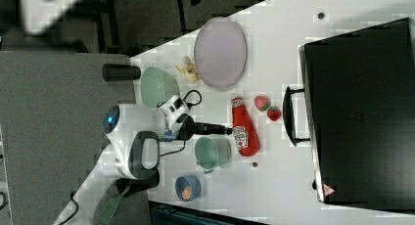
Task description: Pick ketchup from table and place on plate.
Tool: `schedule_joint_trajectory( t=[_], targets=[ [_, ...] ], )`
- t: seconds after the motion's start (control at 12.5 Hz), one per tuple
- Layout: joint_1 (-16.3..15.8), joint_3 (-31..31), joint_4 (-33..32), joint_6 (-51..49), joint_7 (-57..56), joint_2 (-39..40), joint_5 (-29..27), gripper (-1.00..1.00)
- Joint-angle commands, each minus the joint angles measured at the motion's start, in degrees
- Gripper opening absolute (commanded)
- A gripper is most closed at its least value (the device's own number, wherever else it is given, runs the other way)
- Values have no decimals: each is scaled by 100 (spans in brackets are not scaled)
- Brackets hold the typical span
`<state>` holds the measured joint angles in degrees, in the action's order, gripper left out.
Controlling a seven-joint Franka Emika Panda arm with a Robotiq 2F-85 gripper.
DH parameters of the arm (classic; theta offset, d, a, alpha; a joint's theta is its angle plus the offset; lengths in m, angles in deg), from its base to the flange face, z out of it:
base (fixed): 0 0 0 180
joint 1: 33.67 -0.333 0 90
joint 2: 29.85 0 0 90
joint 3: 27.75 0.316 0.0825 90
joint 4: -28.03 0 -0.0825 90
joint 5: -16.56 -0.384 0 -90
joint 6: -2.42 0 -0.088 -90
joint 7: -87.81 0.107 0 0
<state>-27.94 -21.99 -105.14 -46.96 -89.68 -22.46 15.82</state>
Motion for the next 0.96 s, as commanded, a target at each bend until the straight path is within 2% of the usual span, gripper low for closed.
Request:
schedule_joint_trajectory(
  t=[0.08,0.32,0.96],
  targets=[
    [-53,-9,-230,729,-811,89,19,100],
    [-58,-17,-469,1287,-953,406,19,100],
    [-57,-41,-489,2401,-968,1393,34,100]
  ],
)
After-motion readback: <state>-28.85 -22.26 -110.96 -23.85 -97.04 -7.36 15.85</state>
